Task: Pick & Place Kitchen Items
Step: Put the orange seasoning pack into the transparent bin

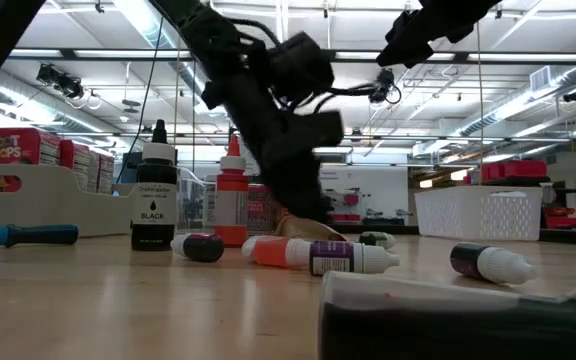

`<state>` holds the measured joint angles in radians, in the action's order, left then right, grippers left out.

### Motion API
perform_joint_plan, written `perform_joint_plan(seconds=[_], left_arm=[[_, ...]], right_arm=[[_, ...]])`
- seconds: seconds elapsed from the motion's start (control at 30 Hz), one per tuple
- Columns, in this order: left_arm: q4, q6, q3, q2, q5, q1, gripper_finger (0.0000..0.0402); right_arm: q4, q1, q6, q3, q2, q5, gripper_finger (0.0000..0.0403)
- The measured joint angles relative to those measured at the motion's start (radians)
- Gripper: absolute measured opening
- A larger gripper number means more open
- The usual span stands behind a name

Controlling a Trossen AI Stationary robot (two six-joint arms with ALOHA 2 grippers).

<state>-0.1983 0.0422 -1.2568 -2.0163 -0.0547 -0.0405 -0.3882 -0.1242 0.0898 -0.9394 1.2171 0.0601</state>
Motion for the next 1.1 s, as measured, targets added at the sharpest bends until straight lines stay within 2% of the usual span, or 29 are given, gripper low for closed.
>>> perform_joint_plan(seconds=[0.27, 0.43, 0.57, 0.8, 1.1], left_arm=[[-0.050, -0.052, -0.004, -0.037, -0.023, -0.031, 0.0244], [-0.064, -0.058, -0.004, -0.039, -0.057, -0.039, 0.0213], [-0.067, -0.076, -0.003, -0.039, -0.062, -0.037, 0.0159], [-0.076, -0.077, -0.001, -0.039, -0.061, -0.038, 0.0018], [-0.076, -0.049, 0.001, -0.030, -0.070, -0.036, 0.0006]], right_arm=[[0.012, 0.000, 0.004, 0.000, 0.000, 0.000, 0.0200], [0.013, 0.000, 0.004, 0.000, 0.000, 0.000, 0.0200], [0.013, 0.000, 0.004, 0.000, 0.000, 0.000, 0.0200], [0.013, 0.000, 0.004, 0.000, 0.000, 0.000, 0.0200], [0.013, 0.000, 0.005, 0.000, 0.000, 0.000, 0.0200]])
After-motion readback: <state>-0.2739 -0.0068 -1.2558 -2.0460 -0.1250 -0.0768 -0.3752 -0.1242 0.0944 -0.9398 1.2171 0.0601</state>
